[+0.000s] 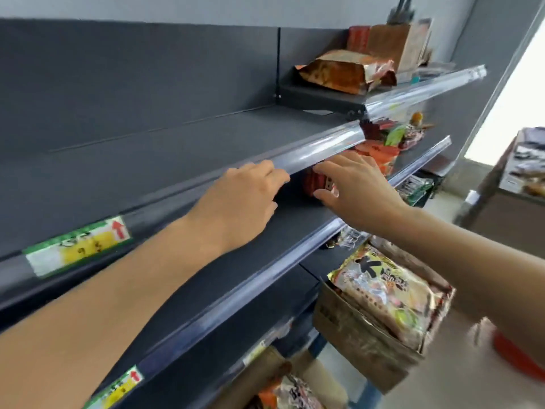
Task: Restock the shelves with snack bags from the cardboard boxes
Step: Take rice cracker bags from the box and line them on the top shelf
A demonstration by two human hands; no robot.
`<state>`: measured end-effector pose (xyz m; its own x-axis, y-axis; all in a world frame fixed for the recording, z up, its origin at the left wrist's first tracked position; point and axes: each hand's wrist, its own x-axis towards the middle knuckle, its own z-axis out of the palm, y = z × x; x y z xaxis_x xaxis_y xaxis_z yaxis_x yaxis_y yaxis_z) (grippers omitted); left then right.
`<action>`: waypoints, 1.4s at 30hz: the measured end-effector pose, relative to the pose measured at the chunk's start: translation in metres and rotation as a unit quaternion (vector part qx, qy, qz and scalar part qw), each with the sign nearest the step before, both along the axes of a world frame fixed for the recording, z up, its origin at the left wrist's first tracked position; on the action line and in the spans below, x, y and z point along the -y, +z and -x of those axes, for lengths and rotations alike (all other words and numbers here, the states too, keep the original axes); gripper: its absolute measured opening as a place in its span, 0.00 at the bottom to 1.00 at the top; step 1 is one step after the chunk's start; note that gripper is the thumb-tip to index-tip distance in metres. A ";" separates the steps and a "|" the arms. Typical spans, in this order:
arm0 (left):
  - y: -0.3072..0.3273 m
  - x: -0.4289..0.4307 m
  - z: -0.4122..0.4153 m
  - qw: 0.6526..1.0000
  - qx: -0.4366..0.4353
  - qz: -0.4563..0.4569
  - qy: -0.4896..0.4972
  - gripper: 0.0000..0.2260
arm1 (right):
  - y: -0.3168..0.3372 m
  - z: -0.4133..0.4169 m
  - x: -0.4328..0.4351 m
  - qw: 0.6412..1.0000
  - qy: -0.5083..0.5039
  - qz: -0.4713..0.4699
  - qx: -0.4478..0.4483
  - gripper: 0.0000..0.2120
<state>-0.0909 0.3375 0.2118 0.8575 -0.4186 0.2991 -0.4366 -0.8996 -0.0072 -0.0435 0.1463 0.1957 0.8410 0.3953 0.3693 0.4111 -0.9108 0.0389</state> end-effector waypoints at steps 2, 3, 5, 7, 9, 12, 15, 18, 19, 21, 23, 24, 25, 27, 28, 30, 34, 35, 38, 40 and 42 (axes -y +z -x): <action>-0.014 0.053 -0.016 1.000 -0.016 -0.006 -0.014 0.18 | -0.015 -0.011 0.054 0.999 -0.025 0.012 -0.023 0.21; -0.022 0.080 -0.024 0.999 -0.027 -0.012 -0.019 0.18 | -0.024 -0.015 0.081 0.998 -0.037 0.020 -0.037 0.20; -0.041 0.130 -0.037 0.998 -0.052 -0.015 -0.028 0.18 | -0.040 -0.023 0.130 0.995 -0.063 0.038 -0.071 0.18; -0.059 0.170 -0.046 0.996 -0.083 -0.014 -0.033 0.17 | -0.053 -0.028 0.169 0.989 -0.083 0.060 -0.105 0.18; -0.078 0.200 -0.049 0.992 -0.120 -0.018 -0.030 0.17 | -0.066 -0.029 0.199 0.983 -0.093 0.079 -0.134 0.19; -0.100 0.226 -0.053 0.986 -0.165 -0.029 -0.019 0.17 | -0.087 -0.028 0.227 0.976 -0.095 0.099 -0.171 0.19; -0.120 0.235 -0.056 0.981 -0.190 -0.035 -0.013 0.15 | -0.105 -0.026 0.239 0.969 -0.103 0.105 -0.198 0.18; -0.143 0.234 -0.059 0.977 -0.214 -0.025 -0.001 0.14 | -0.121 -0.023 0.243 0.963 -0.114 0.088 -0.226 0.18; -0.150 0.233 -0.060 0.974 -0.225 -0.018 0.008 0.13 | -0.127 -0.023 0.244 0.961 -0.112 0.089 -0.237 0.17; -0.163 0.234 -0.059 0.967 -0.254 -0.008 0.027 0.13 | -0.139 -0.026 0.247 0.955 -0.113 0.085 -0.262 0.14; -0.176 0.237 -0.061 0.961 -0.273 -0.017 0.046 0.13 | -0.153 -0.036 0.251 0.948 -0.116 0.083 -0.286 0.13; -0.183 0.240 -0.063 0.958 -0.282 -0.018 0.057 0.13 | -0.159 -0.042 0.254 0.943 -0.115 0.079 -0.301 0.13; -0.189 0.244 -0.065 0.955 -0.288 -0.016 0.070 0.13 | -0.165 -0.049 0.256 0.940 -0.110 0.076 -0.315 0.14; -0.201 0.254 -0.072 0.950 -0.297 -0.005 0.096 0.12 | -0.175 -0.063 0.262 0.935 -0.087 0.079 -0.336 0.16; -0.207 0.260 -0.075 0.946 -0.305 0.005 0.111 0.11 | -0.179 -0.070 0.266 0.932 -0.072 0.081 -0.345 0.18; -0.218 0.275 -0.082 0.935 -0.323 0.033 0.140 0.11 | -0.185 -0.083 0.274 0.924 -0.042 0.087 -0.371 0.23; -0.245 0.307 -0.090 0.894 -0.385 0.096 0.207 0.11 | -0.203 -0.105 0.292 0.894 0.013 0.095 -0.437 0.34; -0.252 0.314 -0.090 0.882 -0.396 0.112 0.228 0.13 | -0.208 -0.112 0.297 0.882 0.020 0.092 -0.461 0.35; -0.271 0.324 -0.089 0.851 -0.416 0.128 0.294 0.27 | -0.229 -0.132 0.305 0.858 0.011 0.079 -0.507 0.36; -0.282 0.328 -0.089 0.822 -0.428 0.155 0.342 0.32 | -0.245 -0.142 0.304 0.844 0.006 0.071 -0.532 0.36; -0.286 0.331 -0.089 0.779 -0.436 0.213 0.397 0.37 | -0.253 -0.146 0.298 0.821 0.001 0.088 -0.564 0.29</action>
